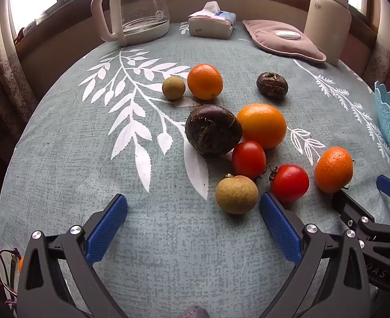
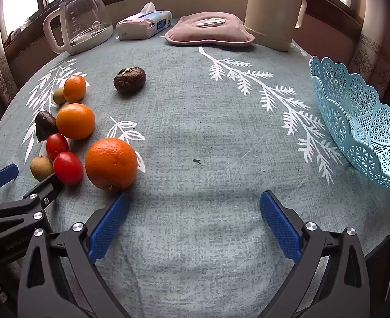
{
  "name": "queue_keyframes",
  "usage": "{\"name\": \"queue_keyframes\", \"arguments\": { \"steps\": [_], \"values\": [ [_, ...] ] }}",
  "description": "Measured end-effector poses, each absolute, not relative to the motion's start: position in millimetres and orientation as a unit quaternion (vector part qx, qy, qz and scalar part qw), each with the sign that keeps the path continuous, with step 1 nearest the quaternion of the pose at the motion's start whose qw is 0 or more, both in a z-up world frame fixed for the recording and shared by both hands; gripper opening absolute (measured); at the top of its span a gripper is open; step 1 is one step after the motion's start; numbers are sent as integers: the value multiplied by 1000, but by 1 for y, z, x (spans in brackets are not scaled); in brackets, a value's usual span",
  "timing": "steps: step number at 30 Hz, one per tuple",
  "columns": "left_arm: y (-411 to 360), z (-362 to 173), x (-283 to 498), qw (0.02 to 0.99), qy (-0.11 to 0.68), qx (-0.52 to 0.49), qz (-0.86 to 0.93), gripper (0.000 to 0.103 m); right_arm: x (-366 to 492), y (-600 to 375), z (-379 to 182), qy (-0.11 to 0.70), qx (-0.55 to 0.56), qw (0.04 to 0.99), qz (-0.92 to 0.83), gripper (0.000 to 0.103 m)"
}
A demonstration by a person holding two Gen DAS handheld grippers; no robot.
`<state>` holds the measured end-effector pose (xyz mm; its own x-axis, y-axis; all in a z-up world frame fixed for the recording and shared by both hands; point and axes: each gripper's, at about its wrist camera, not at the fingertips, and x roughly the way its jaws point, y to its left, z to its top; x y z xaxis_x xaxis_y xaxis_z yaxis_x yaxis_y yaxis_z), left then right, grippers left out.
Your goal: Organize fruits
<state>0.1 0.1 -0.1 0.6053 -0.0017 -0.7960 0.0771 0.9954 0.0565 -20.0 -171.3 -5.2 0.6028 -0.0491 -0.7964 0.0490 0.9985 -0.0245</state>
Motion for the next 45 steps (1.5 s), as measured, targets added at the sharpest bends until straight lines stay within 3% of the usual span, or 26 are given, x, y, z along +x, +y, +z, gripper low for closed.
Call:
{"name": "queue_keyframes", "arguments": {
  "steps": [37,45],
  "values": [
    [5,2,-3,898,439,34,-28,98,-21,-177,-3,439,38,898,-5,101],
    [5,30,-29,927,373,37,-24,98,-53,-194,18,353,106,926,82,101]
  ]
}}
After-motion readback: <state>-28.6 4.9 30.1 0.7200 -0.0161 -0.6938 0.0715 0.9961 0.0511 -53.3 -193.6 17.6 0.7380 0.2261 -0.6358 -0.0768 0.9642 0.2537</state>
